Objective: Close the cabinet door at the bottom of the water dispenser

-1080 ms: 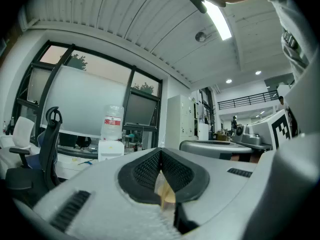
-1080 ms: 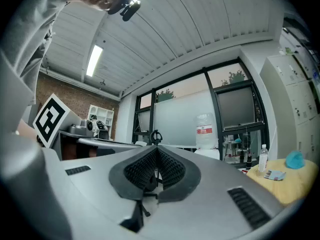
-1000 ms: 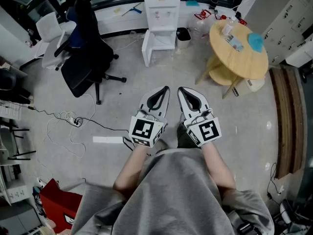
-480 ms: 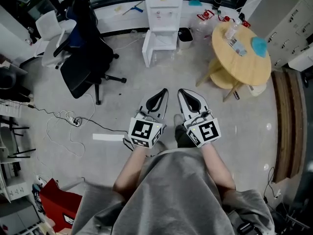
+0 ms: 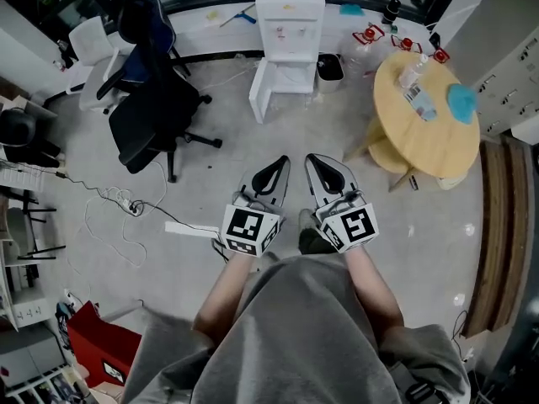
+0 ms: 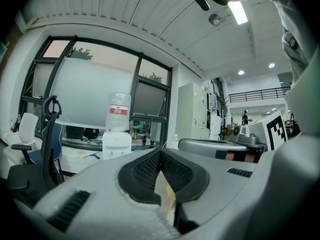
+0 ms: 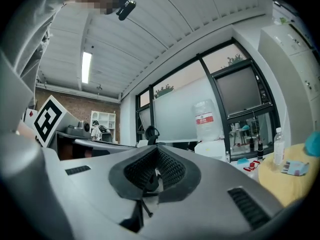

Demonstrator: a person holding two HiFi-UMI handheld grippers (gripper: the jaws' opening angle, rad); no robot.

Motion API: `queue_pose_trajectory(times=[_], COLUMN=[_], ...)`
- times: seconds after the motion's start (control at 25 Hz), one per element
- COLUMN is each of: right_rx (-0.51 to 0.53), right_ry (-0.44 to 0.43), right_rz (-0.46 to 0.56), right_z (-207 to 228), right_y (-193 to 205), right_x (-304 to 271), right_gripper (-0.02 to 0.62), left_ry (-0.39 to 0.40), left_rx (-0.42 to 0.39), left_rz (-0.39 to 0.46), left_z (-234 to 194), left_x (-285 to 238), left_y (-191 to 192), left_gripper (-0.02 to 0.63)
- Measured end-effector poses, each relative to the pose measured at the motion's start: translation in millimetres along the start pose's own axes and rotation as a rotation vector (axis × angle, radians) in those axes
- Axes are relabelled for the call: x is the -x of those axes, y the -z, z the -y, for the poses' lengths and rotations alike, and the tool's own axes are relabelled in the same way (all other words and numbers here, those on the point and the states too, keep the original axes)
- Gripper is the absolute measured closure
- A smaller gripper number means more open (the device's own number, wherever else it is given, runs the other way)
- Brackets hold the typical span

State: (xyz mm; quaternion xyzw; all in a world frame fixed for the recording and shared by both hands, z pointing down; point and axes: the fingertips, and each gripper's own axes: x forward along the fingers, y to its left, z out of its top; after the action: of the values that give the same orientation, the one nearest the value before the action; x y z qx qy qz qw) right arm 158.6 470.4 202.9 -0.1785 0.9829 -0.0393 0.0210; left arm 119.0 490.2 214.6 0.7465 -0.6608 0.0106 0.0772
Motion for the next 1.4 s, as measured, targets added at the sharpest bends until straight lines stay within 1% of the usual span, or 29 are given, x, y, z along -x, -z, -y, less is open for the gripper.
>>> queue_pose_trajectory(times=[0.36,0.6,0.84,1.16,1.4], right_rx=[-0.053,-0.083,-0.110,-0.128,-0.133], right_ry=[-0.050,-0.057,-0.048,-0.027,-0.007], right_rz=[-0.008,-0.015,-0.030,-0.040,-0.058], right_z=[75.6,105.1,131.3,157.0,177.4], right_y=[4.5,9.8,21.1,35.5,45.3], right_x=[-19.6,-28.3,-37.9,-70.6,-114.8], right_gripper=[0.584,0.584,0.584,0.584,0.584], left_ry=[-0.053,-0.082,-0.079,-0.064,-0.044], left_rx=[0.006,0.021,0.019,0.026,0.049], left_rz=[-0.046,-0.081,-0.095,-0.111,-0.126], left_z=[1.3,-7.2,-12.3,-41.7,-82.4], left_x=[-72.4,-98.7,-125.9,-159.8,-192.4], left_y=[1.4,7.0,8.1,15.2,20.2], left_gripper=[0.599,0.599,0.598,0.598,0.600])
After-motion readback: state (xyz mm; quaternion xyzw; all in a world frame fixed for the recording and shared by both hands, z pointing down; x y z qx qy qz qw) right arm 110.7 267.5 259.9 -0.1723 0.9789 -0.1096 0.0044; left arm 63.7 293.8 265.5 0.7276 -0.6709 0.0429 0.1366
